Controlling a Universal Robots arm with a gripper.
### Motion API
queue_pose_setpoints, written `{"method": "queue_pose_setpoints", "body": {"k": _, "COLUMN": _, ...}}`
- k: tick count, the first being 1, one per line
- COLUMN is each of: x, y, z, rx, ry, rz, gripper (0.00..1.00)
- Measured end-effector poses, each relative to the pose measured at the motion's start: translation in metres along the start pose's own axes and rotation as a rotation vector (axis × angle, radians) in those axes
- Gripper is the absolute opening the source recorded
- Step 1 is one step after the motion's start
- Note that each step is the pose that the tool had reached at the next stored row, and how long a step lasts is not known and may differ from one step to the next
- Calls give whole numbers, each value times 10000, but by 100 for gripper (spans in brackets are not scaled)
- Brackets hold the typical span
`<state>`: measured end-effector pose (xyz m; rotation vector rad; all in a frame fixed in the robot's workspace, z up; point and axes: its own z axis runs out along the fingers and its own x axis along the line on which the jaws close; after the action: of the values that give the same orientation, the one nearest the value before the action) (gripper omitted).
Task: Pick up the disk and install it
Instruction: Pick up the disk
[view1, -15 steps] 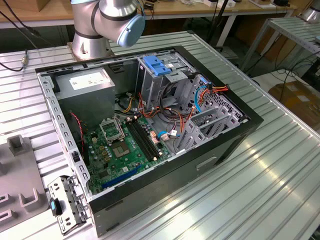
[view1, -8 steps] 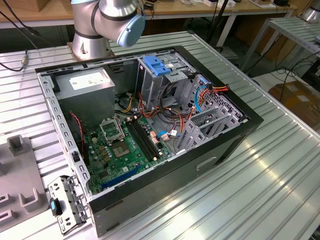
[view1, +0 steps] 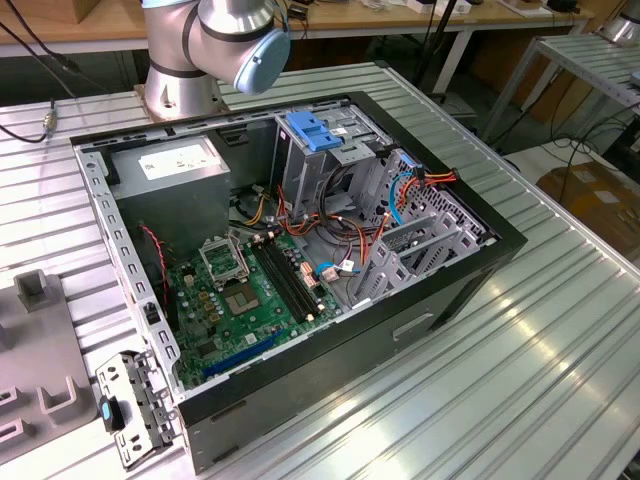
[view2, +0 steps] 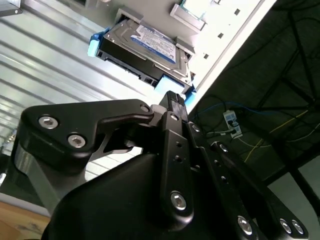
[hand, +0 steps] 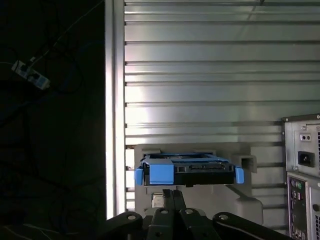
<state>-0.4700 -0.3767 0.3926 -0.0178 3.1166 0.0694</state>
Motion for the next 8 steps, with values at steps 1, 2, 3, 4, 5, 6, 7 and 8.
{"method": "queue_pose_setpoints", "body": {"k": 1, "x": 0, "y": 0, "z": 0, "rx": -4, "ry": 8, "rz": -183, "gripper": 11}}
{"method": "queue_pose_setpoints", "body": {"k": 2, "x": -1, "y": 0, "z": 1, "rx": -9, "ry": 15, "rz": -360, "gripper": 11}}
{"method": "queue_pose_setpoints", "body": {"k": 3, "x": -1, "y": 0, "z": 1, "rx": -13, "ry": 23, "rz": -537, "gripper": 11}}
{"method": "queue_pose_setpoints", "body": {"k": 4, "x": -2, "y": 0, "z": 1, "rx": -19, "ry": 31, "rz": -740, "gripper": 11}}
{"method": "queue_pose_setpoints", "body": {"k": 5, "x": -2, "y": 0, "z": 1, "rx": -22, "ry": 41, "rz": -925, "gripper": 11}}
{"method": "queue_pose_setpoints", "body": {"k": 6, "x": -2, "y": 0, "z": 1, "rx": -28, "ry": 51, "rz": -1156, "gripper": 11}}
{"method": "queue_pose_setpoints", "body": {"k": 7, "x": -2, "y": 0, "z": 2, "rx": -33, "ry": 60, "rz": -1358, "gripper": 11}}
{"method": "queue_pose_setpoints", "body": {"k": 8, "x": -3, "y": 0, "z": 2, "rx": -38, "ry": 70, "rz": -1561, "gripper": 11}}
